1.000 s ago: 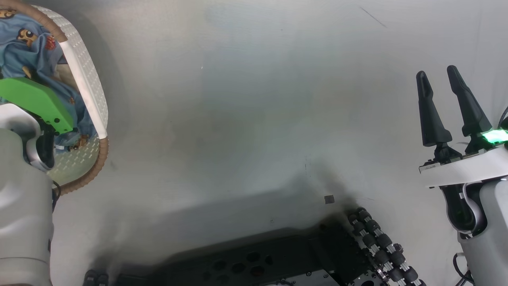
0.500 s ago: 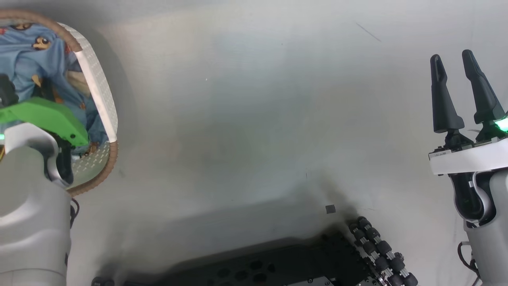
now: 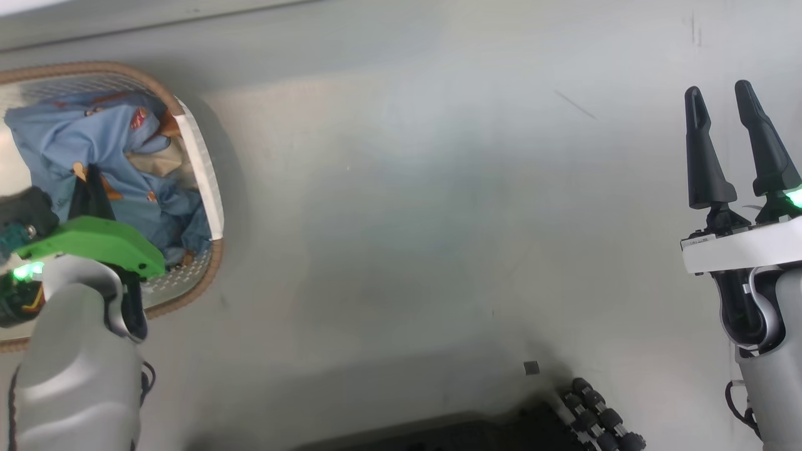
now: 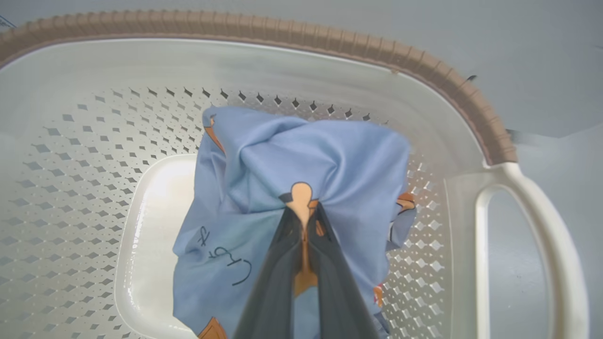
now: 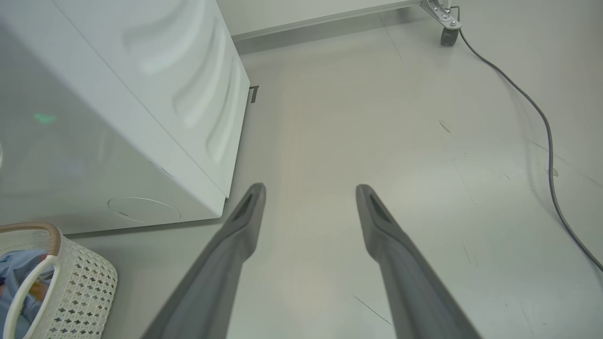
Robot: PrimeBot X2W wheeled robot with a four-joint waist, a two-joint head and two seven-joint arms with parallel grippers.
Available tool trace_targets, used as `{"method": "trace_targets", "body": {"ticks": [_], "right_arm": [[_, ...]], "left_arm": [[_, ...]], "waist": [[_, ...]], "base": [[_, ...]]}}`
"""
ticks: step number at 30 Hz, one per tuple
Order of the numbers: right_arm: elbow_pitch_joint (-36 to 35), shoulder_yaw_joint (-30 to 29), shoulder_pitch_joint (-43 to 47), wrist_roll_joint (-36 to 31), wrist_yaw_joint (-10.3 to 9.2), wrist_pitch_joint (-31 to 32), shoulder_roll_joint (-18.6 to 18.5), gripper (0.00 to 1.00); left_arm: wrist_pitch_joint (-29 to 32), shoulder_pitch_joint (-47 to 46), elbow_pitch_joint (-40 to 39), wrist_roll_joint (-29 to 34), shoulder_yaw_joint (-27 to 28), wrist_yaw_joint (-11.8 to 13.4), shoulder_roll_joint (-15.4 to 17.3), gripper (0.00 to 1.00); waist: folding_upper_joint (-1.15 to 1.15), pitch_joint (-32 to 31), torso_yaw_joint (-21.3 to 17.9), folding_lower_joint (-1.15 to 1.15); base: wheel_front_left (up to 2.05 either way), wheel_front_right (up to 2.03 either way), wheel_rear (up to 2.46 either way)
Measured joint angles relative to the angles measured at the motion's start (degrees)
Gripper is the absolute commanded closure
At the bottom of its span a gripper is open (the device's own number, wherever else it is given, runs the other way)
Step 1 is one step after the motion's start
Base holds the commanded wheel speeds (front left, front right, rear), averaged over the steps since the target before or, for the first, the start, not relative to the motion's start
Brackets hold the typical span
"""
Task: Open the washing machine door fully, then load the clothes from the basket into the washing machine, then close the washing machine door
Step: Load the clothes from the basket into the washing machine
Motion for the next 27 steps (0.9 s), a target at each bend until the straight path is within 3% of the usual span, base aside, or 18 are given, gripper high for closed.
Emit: {"method": "trace_targets", "body": {"ticks": [4,17,27], "right_arm": [[0.5,-0.1,0.0,-0.4,0.00,0.0,0.0,0.00],[2.7,-1.9,1.3,-0.7,0.00,0.0,-0.2,0.00],[5.0,-1.9,4.0,-2.0,0.00,0.0,-0.3,0.00]], "left_arm": [[-3.2,1.9,0.2,-0.1,0.1,-0.6,-1.0,1.00],[-4.1,8.5,-2.2,-1.6,1.1,-1.6,-2.7,1.00],[-4.1,13.9,-12.2,-1.5,2.6,-2.1,-3.5,1.00]], "waist": [[0.00,-2.7,0.5,0.00],[0.00,-11.8,2.5,0.00],[0.00,-19.5,4.1,0.00]], "base": [[0.00,0.00,0.00],[0.00,0.00,0.00],[0.00,0.00,0.00]]}}
